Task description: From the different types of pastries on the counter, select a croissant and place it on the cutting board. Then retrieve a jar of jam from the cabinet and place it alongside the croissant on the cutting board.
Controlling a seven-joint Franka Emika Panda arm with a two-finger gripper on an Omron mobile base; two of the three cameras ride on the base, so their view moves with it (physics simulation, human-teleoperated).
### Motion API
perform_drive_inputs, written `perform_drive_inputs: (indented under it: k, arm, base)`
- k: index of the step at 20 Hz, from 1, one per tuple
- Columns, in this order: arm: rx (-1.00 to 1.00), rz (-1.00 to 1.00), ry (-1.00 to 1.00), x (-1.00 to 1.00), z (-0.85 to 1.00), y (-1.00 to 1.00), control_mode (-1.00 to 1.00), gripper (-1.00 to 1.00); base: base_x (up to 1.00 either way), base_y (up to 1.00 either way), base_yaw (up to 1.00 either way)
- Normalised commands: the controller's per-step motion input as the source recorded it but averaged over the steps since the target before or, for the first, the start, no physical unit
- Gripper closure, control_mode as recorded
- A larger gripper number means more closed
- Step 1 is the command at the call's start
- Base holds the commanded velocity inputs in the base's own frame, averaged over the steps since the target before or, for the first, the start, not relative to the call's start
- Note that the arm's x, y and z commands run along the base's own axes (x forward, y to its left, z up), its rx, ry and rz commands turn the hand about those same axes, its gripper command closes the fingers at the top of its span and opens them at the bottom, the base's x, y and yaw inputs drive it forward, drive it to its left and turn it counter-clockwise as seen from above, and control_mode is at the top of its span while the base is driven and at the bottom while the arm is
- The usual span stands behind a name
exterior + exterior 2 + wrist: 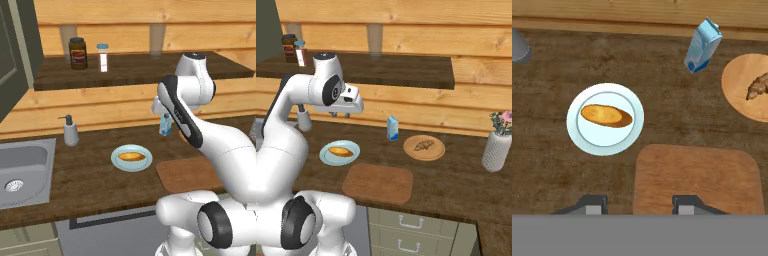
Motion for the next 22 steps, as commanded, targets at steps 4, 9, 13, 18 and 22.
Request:
perform_drive_inputs:
  k: [4,9,13,18,22]
  arm:
    - [-0.01,-0.01,-0.16,-0.24,-0.3,-0.01,-1.0,-1.0]
    - [0.0,-0.15,-0.09,-0.47,-1.0,-0.44,-1.0,-1.0]
    - [0.01,-0.23,0.0,-0.09,-1.0,-0.72,-1.0,-1.0]
    - [0.03,-0.3,0.02,0.4,-0.87,-0.97,-1.0,-1.0]
    - [0.11,-0.37,0.11,0.79,-0.22,-0.88,-1.0,-1.0]
  base:
    - [0.0,0.0,0.0]
    - [0.0,0.0,0.0]
    - [0.0,0.0,0.0]
    - [0.0,0.0,0.0]
    - [0.0,0.0,0.0]
